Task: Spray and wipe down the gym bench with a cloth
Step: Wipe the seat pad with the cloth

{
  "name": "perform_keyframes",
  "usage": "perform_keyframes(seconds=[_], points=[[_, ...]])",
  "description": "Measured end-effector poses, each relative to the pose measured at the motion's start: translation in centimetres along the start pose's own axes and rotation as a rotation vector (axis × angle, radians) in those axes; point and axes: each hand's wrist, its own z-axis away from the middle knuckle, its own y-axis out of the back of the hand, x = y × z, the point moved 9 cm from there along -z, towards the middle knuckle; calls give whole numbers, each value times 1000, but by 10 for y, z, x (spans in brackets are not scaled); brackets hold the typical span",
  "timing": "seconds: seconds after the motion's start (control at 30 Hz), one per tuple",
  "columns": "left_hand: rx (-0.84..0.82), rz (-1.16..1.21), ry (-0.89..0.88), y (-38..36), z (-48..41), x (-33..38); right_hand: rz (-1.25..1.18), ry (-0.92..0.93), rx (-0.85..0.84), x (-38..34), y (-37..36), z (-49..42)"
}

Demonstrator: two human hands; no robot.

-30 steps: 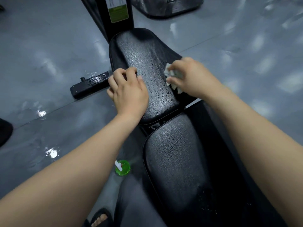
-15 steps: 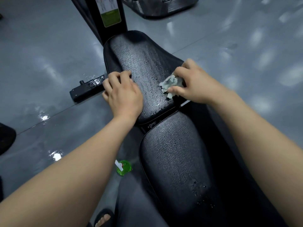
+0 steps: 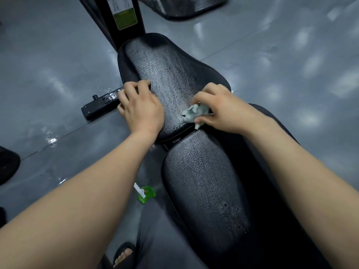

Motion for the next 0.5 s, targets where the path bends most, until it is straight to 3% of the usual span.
perform_keyframes(seconds=[0.27, 0.37, 0.5], points=[[-4, -8, 8, 1, 2, 1, 5, 114, 9, -38, -14, -5], [-3, -21, 0, 2, 2, 1, 24, 41, 61, 0, 1, -4], [-7, -29, 8, 2, 2, 1, 36, -189, 135, 58, 18, 3]])
